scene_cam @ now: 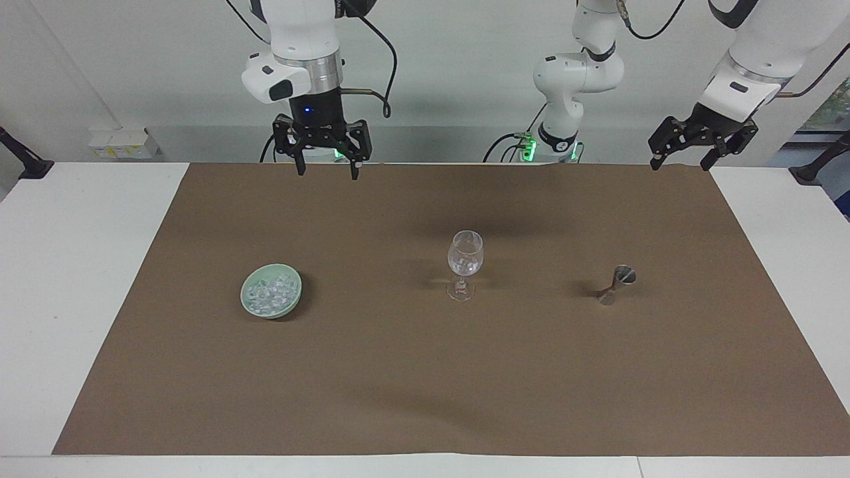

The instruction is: Pour wine and add ice with both arms

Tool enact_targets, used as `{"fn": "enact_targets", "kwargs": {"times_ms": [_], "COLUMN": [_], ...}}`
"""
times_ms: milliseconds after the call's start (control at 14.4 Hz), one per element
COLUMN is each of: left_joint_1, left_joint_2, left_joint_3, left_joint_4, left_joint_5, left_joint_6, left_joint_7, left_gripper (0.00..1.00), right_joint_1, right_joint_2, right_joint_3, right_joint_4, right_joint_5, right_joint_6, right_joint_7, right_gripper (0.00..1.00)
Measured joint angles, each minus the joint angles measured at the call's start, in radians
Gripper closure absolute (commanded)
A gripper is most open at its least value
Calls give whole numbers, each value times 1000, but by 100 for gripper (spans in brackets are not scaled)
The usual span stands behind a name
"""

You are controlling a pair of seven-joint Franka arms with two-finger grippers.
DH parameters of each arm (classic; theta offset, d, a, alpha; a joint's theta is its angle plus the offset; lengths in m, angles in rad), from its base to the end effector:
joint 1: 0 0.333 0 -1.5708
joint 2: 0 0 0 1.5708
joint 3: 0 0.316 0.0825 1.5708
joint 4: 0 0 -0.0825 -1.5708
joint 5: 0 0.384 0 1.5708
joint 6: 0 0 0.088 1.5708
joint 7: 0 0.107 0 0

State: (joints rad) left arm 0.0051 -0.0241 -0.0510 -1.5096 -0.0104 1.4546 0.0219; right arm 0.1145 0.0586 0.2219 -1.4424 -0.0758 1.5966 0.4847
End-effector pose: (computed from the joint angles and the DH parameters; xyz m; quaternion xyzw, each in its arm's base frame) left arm 0.5345 -0.0261 0.6561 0.9993 -0.0344 -0.0155 0.0044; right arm 0.5473 0.1784 0.6556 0.9955 -0.0753 0.0570 0.0095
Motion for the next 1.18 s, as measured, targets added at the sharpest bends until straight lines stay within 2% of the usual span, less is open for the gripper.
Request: {"fn": "enact_targets", "kwargs": {"times_ms": [208, 417, 764, 1180], "left_joint_1": [0, 0, 0, 0], "left_joint_2": [0, 0, 0, 0], "left_joint_3": [0, 0, 0, 0], "left_joint_4": [0, 0, 0, 0], "left_joint_5": [0, 0, 0, 0], "left_joint_6": [0, 0, 0, 0], "left_joint_7": [0, 0, 0, 0], "left_gripper": [0, 0, 0, 0], "right_joint_1": [-20, -21, -26, -48], "right_joint_2": [-1, -5, -35, -84], "right_joint_3": [-17, -77, -169, -188], "right_joint_4": [0, 0, -15, -110], "right_joint_5": [7, 12, 28, 32], "right_joint_6": [-47, -70, -141, -118], "right_joint_7": [-1, -16, -157, -218], "right_gripper": [0, 0, 0, 0]}}
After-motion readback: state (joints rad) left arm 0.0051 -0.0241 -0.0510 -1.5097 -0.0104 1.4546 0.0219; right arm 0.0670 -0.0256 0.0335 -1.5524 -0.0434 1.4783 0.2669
